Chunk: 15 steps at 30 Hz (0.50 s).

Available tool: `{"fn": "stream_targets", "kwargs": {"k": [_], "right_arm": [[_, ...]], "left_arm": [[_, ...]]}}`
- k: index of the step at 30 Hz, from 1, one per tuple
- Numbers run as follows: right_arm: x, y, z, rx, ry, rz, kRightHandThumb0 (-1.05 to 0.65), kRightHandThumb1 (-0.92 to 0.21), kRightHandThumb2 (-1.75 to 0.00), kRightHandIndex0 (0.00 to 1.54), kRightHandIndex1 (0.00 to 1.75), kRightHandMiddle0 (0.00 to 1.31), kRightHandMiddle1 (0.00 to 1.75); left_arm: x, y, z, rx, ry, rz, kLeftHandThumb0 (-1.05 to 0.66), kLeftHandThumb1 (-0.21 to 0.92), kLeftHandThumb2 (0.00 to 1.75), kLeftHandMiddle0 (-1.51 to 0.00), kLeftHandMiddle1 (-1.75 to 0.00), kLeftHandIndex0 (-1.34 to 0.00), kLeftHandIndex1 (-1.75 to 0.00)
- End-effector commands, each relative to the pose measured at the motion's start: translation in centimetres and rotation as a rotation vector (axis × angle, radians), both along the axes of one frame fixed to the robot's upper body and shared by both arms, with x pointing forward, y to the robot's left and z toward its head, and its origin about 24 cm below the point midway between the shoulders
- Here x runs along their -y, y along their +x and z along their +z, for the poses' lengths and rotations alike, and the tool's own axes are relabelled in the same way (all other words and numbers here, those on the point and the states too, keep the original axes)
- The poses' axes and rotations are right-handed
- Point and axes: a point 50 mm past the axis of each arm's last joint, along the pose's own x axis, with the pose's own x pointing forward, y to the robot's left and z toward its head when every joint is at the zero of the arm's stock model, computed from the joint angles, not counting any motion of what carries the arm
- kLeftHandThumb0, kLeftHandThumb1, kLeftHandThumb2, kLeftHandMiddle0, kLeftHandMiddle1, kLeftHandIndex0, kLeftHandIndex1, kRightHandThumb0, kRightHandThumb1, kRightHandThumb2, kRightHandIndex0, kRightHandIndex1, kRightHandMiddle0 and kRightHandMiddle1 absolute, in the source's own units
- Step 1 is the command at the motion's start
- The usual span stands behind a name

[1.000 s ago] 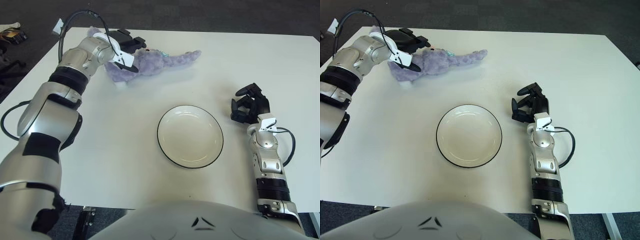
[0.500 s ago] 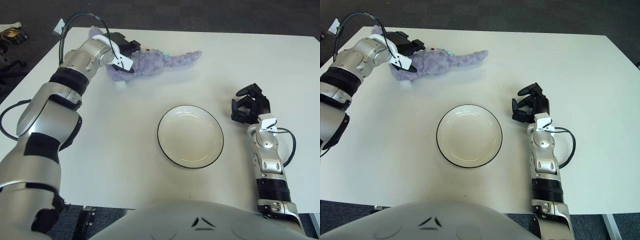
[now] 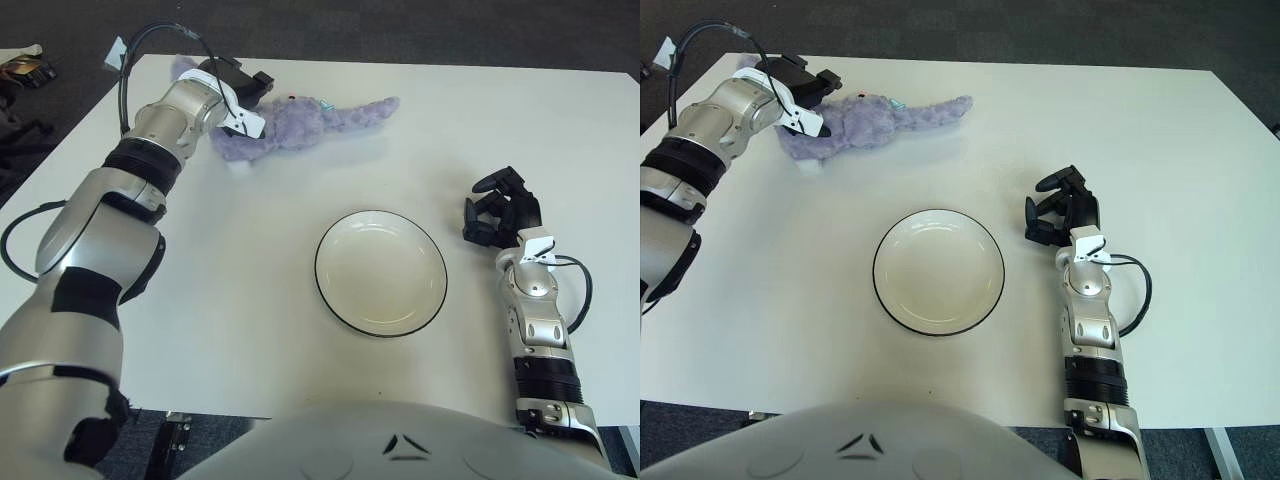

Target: Put the doll into the plate.

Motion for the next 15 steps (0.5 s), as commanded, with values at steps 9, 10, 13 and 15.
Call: {"fn": "stream_targets", "kwargs": {"k": [9, 10, 13, 15], "right_arm": [[0.8, -0.7, -1.8, -0.089, 0.010, -0.026, -0.01, -0.32, -1.31, 0.62, 1.70, 0.38, 1.75], [0.8, -0.7, -1.8, -0.089, 0.010, -0.027, -0.01, -0.32, -1.31, 0.62, 1.70, 0.38, 1.75], [0.7, -0.7, -1.8, -0.086, 0.014, -0.029, -0.01, -0.32, -1.32, 0.62, 1.72, 0.38, 1.75], [0.7, -0.7, -1.7, -0.085, 0.012, -0.025, -0.01, -0.31, -1.34, 0.62, 1.73, 0.38, 1.75]], "left_arm": [[-0.4, -0.1, -1.9, -0.001, -0.015, 0.058, -1.05, 0.92, 0.60, -0.23, -1.75, 0.00, -0.54], [-0.4, -0.1, -2.1, -0.001, -0.015, 0.061, -1.05, 0.92, 0.60, -0.23, -1.75, 0.00, -0.54], [-0.5, 0.0, -3.3, 0.000, -0.010, 0.083, -1.05, 0.92, 0.60, -0.23, -1.75, 0.00, -0.54], [-0.4, 0.0, -3.7, 0.001, -0.007, 0.089, -1.05, 0.92, 0.61, -0.24, -1.75, 0.00, -0.53]]}}
